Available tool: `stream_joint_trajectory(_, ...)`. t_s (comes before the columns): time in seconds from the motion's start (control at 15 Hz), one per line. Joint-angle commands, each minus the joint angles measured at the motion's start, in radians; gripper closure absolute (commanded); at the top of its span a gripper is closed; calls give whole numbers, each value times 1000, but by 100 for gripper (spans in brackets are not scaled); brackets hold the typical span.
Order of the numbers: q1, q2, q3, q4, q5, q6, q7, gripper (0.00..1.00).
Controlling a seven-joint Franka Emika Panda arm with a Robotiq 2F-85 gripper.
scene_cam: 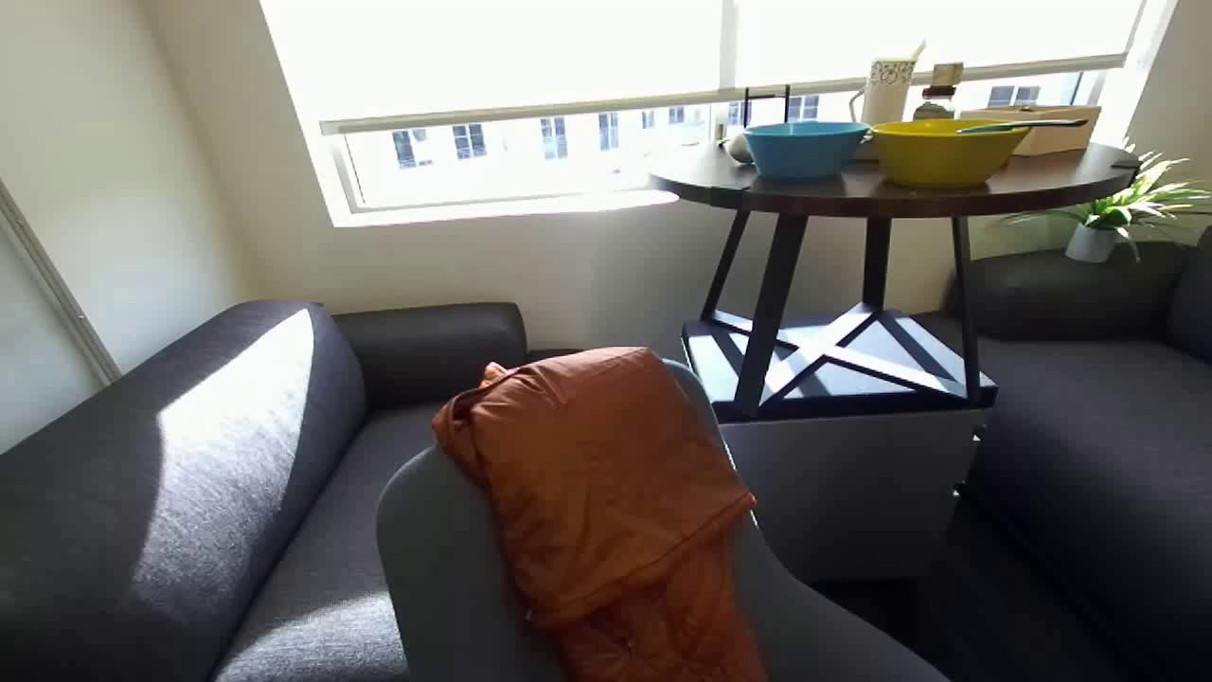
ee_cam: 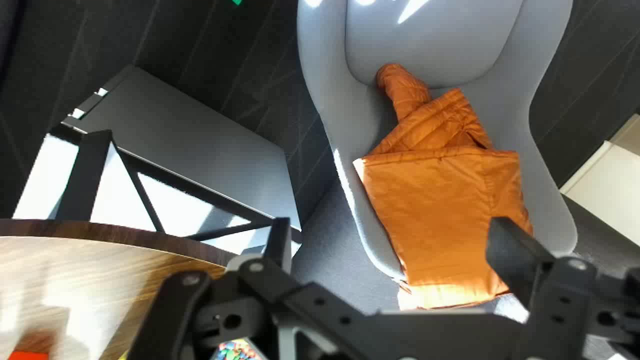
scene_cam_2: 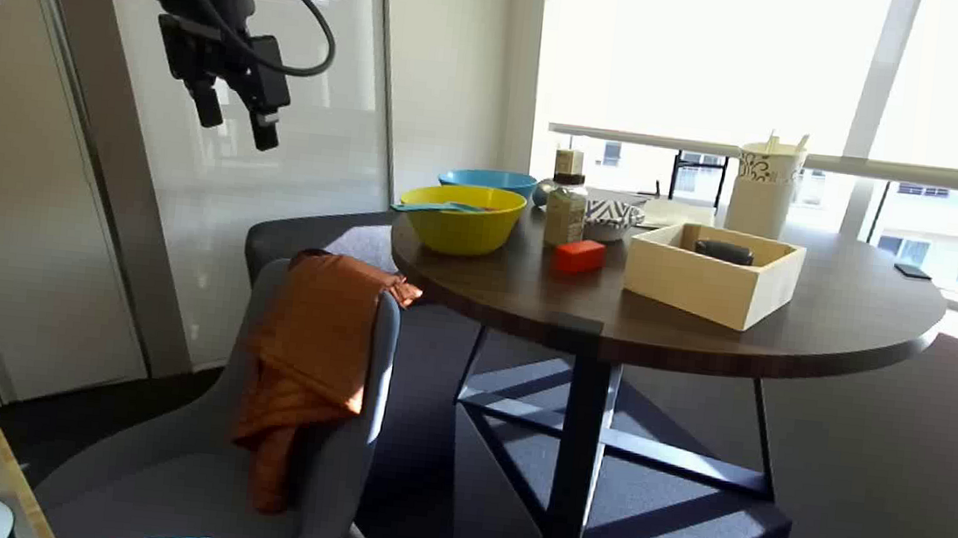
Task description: Remove the block from on top of the container and put it in the wooden box
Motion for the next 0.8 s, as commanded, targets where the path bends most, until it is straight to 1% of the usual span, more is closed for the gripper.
stream_joint_trajectory(0.0, -9, 3, 7, 3, 6, -2, -5, 0)
stream_joint_trajectory(0.67, -9, 3, 7, 3, 6, -2, -5, 0)
stream_joint_trajectory(0.73, -12, 13, 11, 5, 17, 14, 20, 0)
